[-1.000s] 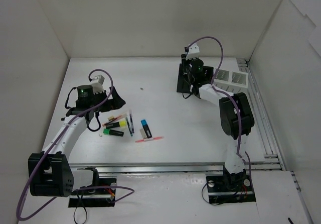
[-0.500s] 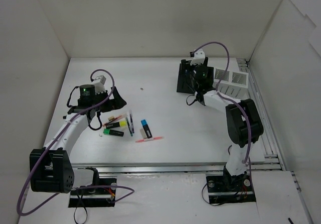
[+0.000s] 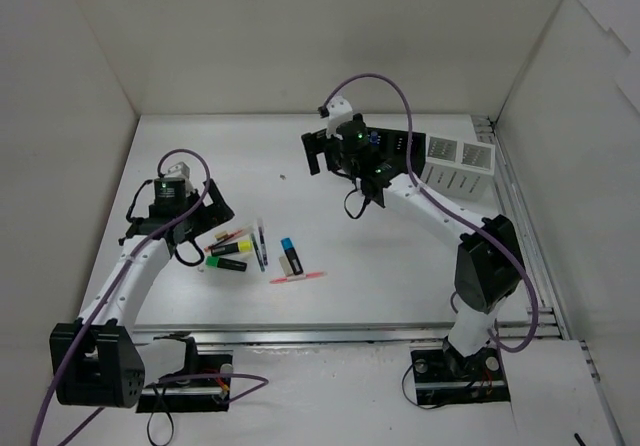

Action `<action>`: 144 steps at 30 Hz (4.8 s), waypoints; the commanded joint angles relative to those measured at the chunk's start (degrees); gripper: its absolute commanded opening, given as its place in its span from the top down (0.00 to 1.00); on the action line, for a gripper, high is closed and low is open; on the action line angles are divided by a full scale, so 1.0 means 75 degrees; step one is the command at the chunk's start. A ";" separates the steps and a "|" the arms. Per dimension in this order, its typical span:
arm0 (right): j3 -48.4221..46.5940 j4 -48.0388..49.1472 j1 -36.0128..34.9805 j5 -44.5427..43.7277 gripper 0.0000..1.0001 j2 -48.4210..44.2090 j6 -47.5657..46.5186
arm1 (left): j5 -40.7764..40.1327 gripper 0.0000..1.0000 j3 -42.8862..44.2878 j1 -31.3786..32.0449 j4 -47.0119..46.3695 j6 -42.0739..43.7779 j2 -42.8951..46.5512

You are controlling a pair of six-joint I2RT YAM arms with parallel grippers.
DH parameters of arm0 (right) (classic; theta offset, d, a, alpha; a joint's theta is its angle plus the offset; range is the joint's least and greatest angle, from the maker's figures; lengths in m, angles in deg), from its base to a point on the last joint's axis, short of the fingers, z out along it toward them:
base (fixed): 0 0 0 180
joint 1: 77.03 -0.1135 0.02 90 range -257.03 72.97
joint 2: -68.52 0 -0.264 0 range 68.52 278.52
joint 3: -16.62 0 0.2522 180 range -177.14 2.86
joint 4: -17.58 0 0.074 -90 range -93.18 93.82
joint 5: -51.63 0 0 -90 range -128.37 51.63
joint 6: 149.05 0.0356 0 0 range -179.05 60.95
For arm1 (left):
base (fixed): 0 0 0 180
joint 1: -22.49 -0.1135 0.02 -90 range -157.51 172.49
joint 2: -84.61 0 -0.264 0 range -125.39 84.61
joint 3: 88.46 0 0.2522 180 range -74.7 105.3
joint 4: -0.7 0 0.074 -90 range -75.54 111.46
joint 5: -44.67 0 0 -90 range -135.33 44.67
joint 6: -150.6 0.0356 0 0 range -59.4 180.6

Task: Sort the stationery into containers
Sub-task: Pick up the pen from the center of the board, then place the pen in the storage box, then pick up the pen from the center of the board.

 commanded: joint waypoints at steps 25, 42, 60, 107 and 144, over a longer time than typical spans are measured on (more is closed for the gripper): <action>-0.1048 -0.3901 -0.2141 -0.0370 0.27 0.2744 0.2997 | -0.1633 0.00 -0.1129 0.0030 0.1615 -0.1489 0.1584; -0.0837 -0.2942 -0.2106 -0.1415 1.00 0.1585 0.2682 | -0.1633 0.00 -0.1504 0.0030 0.1533 -0.1677 0.2112; -0.0121 0.1932 0.1043 -0.3712 1.00 -0.0421 0.0000 | -0.1269 0.01 -0.1282 0.0030 0.1028 -0.1512 0.1211; 0.3815 0.3414 0.0894 -0.6067 0.02 -0.3162 0.0173 | -0.3074 0.07 -0.1024 0.0685 0.1732 -0.4923 -0.0172; 0.4425 -0.0971 0.0871 -0.2537 0.02 -0.6057 0.1615 | -0.2795 1.00 -0.1023 0.1611 0.0246 -0.2528 -0.0046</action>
